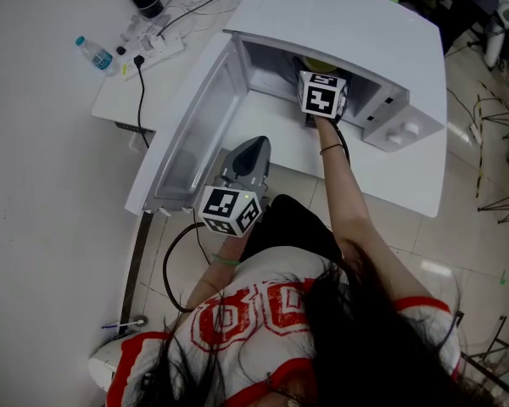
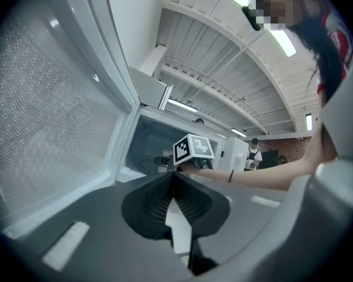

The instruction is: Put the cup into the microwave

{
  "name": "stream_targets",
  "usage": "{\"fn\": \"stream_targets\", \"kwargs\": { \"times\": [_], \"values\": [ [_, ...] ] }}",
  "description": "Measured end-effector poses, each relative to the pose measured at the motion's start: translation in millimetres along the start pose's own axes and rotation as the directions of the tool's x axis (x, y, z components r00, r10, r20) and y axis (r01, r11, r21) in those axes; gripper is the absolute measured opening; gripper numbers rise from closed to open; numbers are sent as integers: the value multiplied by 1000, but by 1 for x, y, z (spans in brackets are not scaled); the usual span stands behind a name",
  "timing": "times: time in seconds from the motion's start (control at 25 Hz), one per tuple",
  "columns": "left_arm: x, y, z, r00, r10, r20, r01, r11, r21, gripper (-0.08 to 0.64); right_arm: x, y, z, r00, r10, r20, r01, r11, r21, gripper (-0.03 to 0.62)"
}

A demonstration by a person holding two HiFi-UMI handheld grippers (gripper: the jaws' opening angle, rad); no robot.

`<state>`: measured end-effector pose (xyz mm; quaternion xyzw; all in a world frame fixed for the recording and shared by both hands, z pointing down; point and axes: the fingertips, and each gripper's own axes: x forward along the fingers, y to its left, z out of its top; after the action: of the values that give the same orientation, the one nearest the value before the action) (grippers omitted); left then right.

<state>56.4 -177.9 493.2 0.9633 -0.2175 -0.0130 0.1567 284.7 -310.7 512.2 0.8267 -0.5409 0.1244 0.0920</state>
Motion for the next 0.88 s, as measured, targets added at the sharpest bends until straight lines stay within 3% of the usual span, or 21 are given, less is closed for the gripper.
{"fn": "stream_targets", "kwargs": {
  "times": [0.44,0.88],
  "values": [
    [-9,-3,12,1000,4,5,-4,1000,-1,-2,-26,7,1,1000,-5,10,5,1000,18,468],
    [-23,-22,35,1000,-5,-7,5,1000,-11,-2,-72,21,-24,998,16,-68,-14,999,31,467]
  ]
}}
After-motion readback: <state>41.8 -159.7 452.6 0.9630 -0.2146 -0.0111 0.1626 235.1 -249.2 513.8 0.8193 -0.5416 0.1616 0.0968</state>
